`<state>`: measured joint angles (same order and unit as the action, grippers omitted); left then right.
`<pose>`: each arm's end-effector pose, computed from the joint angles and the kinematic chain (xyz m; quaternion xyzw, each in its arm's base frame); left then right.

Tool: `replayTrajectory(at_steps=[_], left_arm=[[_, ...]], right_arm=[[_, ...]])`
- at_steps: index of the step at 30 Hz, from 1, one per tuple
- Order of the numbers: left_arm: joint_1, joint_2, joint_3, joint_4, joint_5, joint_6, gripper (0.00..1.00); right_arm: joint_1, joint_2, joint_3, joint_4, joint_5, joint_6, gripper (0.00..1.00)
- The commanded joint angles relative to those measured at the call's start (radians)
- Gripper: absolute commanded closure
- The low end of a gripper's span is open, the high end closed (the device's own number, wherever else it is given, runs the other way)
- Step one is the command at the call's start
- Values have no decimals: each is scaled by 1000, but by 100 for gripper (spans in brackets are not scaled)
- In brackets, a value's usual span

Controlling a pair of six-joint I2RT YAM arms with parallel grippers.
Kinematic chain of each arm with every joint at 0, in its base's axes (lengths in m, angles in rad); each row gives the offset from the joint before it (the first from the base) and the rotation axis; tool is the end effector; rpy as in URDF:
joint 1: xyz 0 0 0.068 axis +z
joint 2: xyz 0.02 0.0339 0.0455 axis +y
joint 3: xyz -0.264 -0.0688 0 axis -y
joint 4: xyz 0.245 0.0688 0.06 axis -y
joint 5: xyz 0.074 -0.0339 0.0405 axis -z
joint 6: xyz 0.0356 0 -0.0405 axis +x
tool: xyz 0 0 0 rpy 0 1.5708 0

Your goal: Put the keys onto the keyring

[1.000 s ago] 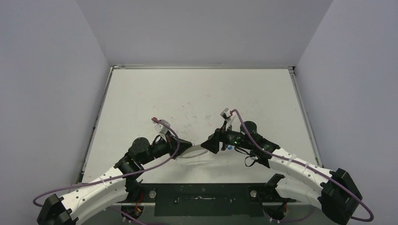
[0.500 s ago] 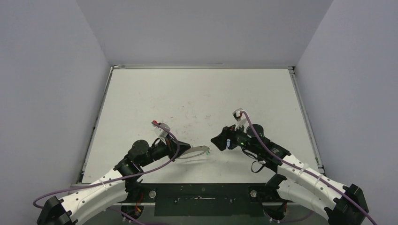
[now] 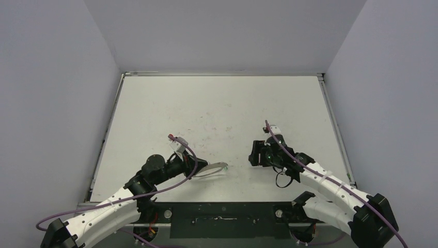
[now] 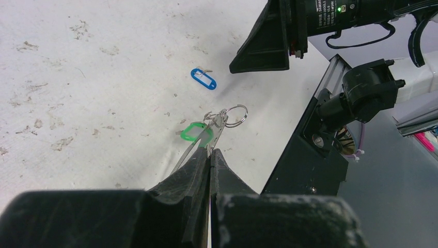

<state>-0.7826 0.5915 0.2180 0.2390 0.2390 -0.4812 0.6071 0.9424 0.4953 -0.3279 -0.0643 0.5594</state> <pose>0.1064 -0.1177 0.2126 0.1898 0.7274 -0.4583 0.4741 0.1547 0.1102 0.1986 -0.0344 0.9208 0.2380 0.3069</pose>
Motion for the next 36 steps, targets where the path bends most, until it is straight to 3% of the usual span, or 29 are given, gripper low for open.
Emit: replayTrajectory(at_steps=[1,7,16,36], left_arm=[[6,-9,50,40,-9,12,100],[6,-6,49,39,-8,5,100],[8,-1,47,43,-12,-1,100],[8,-1,47,35,-14,0,100]], right_arm=[[-3,86,93,-32,24,-89,40],[20,255,202,-91,61,-163,53],[168,432,338,-176,312,-235,54],[124,633,376,-108,247,-255,67]])
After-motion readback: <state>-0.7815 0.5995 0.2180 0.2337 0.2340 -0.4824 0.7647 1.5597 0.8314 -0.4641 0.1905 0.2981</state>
